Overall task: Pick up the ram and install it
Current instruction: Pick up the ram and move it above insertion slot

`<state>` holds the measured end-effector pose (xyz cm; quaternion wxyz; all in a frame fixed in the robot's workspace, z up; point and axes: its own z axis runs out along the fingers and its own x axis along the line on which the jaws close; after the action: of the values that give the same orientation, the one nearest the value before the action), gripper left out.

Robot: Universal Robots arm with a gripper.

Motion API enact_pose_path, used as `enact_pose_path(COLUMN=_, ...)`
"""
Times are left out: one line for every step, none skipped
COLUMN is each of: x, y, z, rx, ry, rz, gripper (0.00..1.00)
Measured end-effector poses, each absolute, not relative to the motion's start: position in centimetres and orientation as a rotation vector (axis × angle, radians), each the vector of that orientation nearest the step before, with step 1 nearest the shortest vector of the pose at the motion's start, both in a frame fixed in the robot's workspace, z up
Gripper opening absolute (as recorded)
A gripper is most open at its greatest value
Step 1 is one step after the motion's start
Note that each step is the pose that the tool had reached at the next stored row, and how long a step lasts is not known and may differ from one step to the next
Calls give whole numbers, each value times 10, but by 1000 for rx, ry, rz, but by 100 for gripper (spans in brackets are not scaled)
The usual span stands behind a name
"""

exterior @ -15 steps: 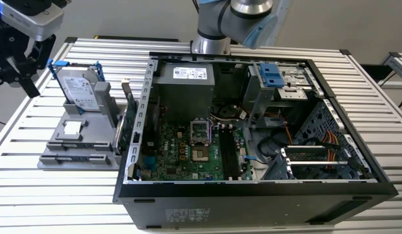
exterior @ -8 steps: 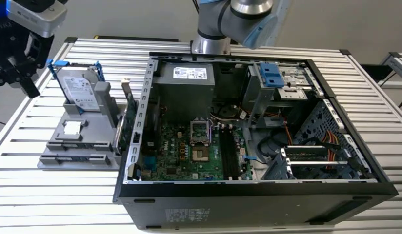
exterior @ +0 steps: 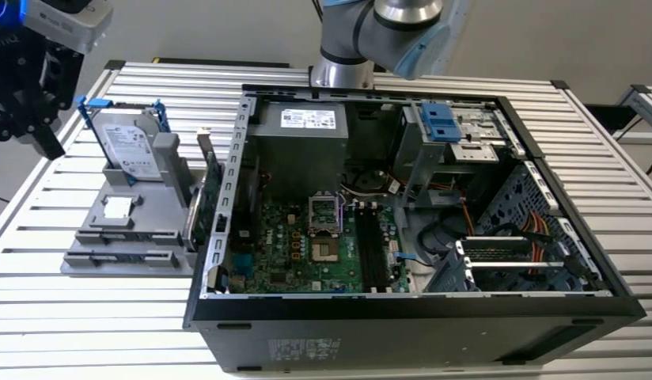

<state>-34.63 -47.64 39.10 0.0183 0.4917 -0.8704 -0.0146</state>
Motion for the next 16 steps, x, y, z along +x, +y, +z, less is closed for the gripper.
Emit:
enact_pose_path(x=-346, y=-476, z=391, rx=1551, ry=-2689, rz=-45, gripper=0)
enact_pose_path(x=-346, y=-476, z=391, rx=1576, ry=-2674, rz=-44, gripper=0)
enact_pose_path(x=-346, y=-476, z=391, rx=1599, ry=-2660, rz=-44, gripper=0)
enact_pose_path(x=-346, y=-476, z=391, rx=1623, ry=-2645, rz=-43, gripper=0)
enact_pose_path(x=-346, y=-476, z=391, rx=1645, ry=-2631, rz=-43, gripper=0)
enact_pose_path(x=-346, y=-476, z=391, rx=1667, ry=-2618, rz=-42, gripper=0)
enact_pose_path(x=-346, y=-476, z=391, rx=1688, ry=-2604, rz=-42, gripper=0)
enact_pose_path(x=-346, y=-476, z=391, rx=1709, ry=-2590, rz=-41, gripper=0)
enact_pose_path(x=-346, y=-476, z=391, rx=1731, ry=-2576, rz=-40, gripper=0)
enact_pose_path(x=-346, y=-476, z=391, rx=1753, ry=-2560, rz=-40, gripper=0)
enact_pose_path(x=-346, y=-476, z=391, rx=1774, ry=-2545, rz=-39, gripper=0)
enact_pose_path(x=-346, y=-476, z=391, rx=1796, ry=-2530, rz=-39, gripper=0)
enact_pose_path(x=-346, y=-476, z=391, rx=1818, ry=-2514, rz=-38, gripper=0)
enact_pose_path(x=-346, y=-476, z=391, rx=1841, ry=-2497, rz=-37, gripper=0)
enact_pose_path(x=-346, y=-476, z=391, rx=1863, ry=-2481, rz=-37, gripper=0)
enact_pose_path(x=-346, y=-476, z=391, rx=1885, ry=-2463, rz=-36, gripper=0)
